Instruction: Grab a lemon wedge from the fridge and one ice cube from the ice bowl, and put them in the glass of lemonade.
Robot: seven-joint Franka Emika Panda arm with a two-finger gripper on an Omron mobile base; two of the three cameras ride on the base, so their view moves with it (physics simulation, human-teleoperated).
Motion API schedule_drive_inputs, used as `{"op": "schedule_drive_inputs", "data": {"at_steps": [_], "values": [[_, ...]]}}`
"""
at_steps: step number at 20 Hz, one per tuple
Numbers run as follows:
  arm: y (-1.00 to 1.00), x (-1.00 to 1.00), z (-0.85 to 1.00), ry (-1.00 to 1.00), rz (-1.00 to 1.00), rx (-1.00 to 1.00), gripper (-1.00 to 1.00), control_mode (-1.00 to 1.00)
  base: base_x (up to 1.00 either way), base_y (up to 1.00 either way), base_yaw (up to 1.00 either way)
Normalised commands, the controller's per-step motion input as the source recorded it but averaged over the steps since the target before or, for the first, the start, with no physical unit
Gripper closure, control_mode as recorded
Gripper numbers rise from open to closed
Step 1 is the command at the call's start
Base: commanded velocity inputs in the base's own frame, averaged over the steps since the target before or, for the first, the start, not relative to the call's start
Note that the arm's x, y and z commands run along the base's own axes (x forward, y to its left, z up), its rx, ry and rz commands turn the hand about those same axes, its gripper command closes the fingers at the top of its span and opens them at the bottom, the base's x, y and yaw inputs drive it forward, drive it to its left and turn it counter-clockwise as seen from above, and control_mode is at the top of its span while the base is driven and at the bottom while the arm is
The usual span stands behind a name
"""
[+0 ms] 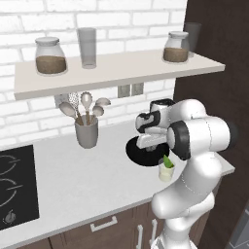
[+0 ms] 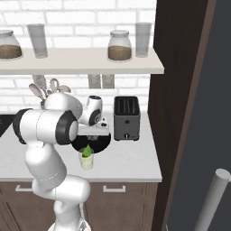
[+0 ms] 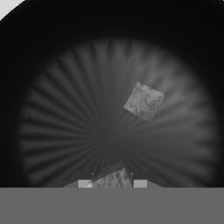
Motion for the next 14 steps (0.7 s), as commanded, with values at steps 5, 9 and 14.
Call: {"op": "schedule_drive_inputs", "data": {"at_steps": [5, 9, 14], "values": [[0.00, 0.00, 0.23, -0.06, 0.00, 0.10, 1.00, -1.00, 0.00, 0.00, 0.00], [0.00, 0.00, 0.12, -0.04, 0.00, 0.06, 1.00, -1.00, 0.00, 0.00, 0.00], [0.00, 0.00, 0.08, -0.01, -0.01, 0.02, 1.00, -1.00, 0.00, 0.00, 0.00]]}}
